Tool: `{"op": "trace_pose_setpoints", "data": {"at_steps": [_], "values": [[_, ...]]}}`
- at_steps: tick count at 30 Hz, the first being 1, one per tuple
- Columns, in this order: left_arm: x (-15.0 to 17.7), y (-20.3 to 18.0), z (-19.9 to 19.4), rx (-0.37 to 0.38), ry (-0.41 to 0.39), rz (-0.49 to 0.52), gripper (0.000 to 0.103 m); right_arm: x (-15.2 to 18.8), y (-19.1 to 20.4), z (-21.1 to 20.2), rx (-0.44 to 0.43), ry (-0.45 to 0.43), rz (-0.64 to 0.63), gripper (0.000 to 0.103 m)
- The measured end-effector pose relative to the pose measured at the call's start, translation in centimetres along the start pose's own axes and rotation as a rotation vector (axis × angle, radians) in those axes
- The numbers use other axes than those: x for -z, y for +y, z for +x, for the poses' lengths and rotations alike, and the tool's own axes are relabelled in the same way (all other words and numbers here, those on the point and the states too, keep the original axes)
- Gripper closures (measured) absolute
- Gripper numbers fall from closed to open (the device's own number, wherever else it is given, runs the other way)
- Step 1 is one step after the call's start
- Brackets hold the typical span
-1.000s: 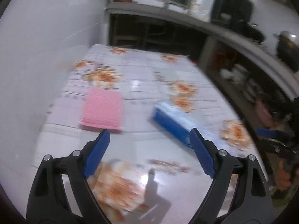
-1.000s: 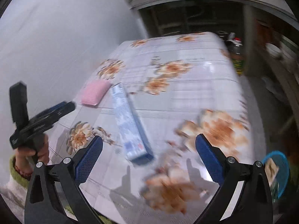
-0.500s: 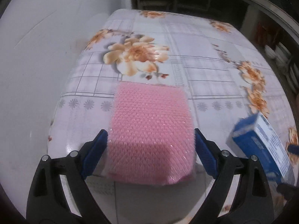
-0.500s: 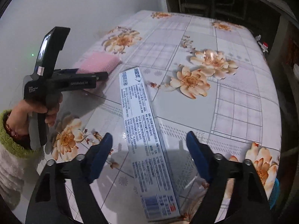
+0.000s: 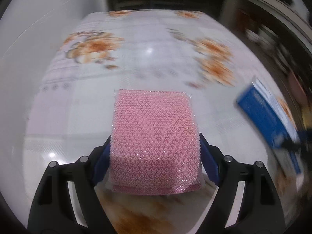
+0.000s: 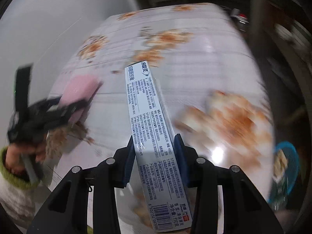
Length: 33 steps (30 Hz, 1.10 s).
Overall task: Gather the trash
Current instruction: 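Grasp the pink scrubber with the left tool while the right tool grasps the toothpaste box, then lift the pink scrubber and toothpaste box off the table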
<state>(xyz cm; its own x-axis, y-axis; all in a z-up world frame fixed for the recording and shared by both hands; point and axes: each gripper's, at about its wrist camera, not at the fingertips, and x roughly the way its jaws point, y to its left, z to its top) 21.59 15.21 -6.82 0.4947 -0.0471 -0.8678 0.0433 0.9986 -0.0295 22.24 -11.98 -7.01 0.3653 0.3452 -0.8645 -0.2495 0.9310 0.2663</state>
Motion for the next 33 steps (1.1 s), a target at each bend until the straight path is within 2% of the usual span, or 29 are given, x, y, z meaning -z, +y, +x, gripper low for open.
{"op": "trace_pose_setpoints", "data": {"at_steps": [5,9,12,22,27,29,33], "values": [[4.8,-5.8,-2.1,0.121,0.03,0.062,0.026,3.6,-3.8,-2.9,0.052,-0.025,0.108,0.064],[7.0,-8.4,-3.2,0.172,0.026,0.076,0.024,5.7,-4.7,-3.9,0.066,-0.031,0.141,0.064],[7.8,-9.8,-3.3,0.145,0.024,0.093,0.019,6.1,-4.4,-3.8,0.073,-0.041,0.132,0.064],[7.3,-10.9,-2.3,0.049,-0.006,0.159,0.018,6.0,-3.4,-3.2,0.069,-0.033,0.117,0.057],[7.4,-11.0,-2.4,0.04,-0.017,0.164,0.019,5.9,-3.2,-2.7,0.082,-0.018,0.11,0.057],[7.4,-10.9,-2.5,0.041,-0.019,0.165,0.023,5.9,-3.0,-2.5,0.09,-0.016,0.104,0.057],[7.3,-10.9,-2.5,0.038,-0.019,0.159,0.024,5.9,-2.9,-2.2,0.09,-0.005,0.098,0.057]]}}
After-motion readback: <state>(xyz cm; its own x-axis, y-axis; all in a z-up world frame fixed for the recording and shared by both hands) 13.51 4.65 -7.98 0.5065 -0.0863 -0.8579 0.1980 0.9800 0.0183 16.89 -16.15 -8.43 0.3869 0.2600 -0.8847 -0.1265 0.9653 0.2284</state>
